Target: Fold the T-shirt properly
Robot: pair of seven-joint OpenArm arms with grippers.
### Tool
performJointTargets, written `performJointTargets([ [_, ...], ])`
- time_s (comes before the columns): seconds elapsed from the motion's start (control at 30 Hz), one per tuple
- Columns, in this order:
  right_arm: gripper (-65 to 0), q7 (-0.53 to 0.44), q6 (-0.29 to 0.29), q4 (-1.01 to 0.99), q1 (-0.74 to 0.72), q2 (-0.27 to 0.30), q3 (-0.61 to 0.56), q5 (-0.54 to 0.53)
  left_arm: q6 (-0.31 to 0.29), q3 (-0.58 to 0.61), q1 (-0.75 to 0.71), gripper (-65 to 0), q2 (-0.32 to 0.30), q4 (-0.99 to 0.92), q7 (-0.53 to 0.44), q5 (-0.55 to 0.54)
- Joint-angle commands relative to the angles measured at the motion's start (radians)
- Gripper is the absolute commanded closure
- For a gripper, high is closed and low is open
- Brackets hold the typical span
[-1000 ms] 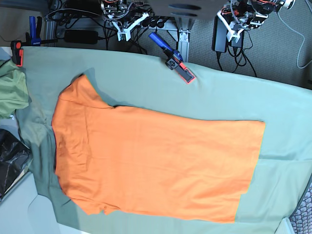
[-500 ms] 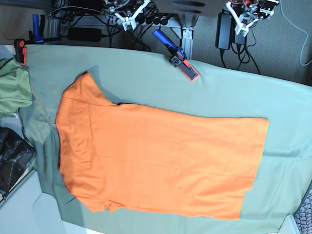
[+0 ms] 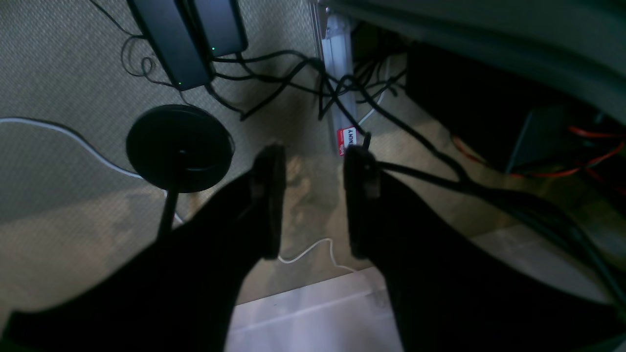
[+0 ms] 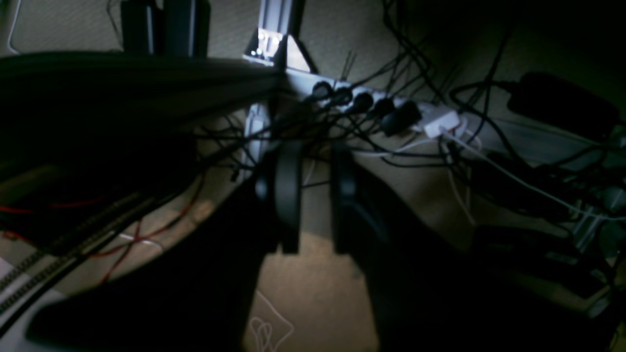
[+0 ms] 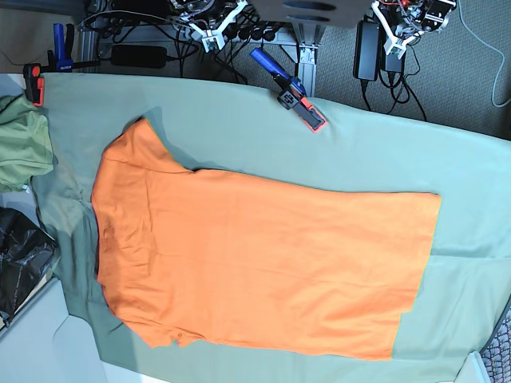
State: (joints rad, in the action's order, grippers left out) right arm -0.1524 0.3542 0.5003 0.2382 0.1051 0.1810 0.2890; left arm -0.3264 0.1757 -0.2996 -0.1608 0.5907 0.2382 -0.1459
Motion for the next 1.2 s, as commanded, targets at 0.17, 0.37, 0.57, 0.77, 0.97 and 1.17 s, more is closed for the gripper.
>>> performJointTargets([
  [0.17,-11.8,0.026,0.079,0.009,0.006,0.006,0.000,-0.018,0.092,0.000,-0.005,-23.6,-0.003,0.006,0.013,0.013],
  [0.37,-17.3,0.034,0.079,0.009,0.006,0.006,0.035,-0.091,0.124,0.000,-0.005,-23.6,-0.003,0.006,0.021,0.018],
  [0.57,-18.0,0.033,0.080,0.008,0.006,0.006,0.051,-0.090,0.124,0.000,-0.005,-23.6,-0.003,0.006,0.021,0.018],
  [0.77,-18.0,0.023,0.080,0.008,0.006,0.006,0.051,-0.090,0.124,0.000,-0.005,-23.6,-0.003,0.006,0.020,0.018],
  [0.97,-18.0,0.011,0.079,0.009,0.006,0.006,0.051,-0.091,0.124,0.000,-0.011,-23.6,-0.003,0.006,0.020,0.017],
  [1.17,-18.0,0.010,0.081,0.008,0.007,0.006,0.051,-0.091,0.047,0.000,-0.022,-23.6,-0.003,0.006,0.021,0.005],
])
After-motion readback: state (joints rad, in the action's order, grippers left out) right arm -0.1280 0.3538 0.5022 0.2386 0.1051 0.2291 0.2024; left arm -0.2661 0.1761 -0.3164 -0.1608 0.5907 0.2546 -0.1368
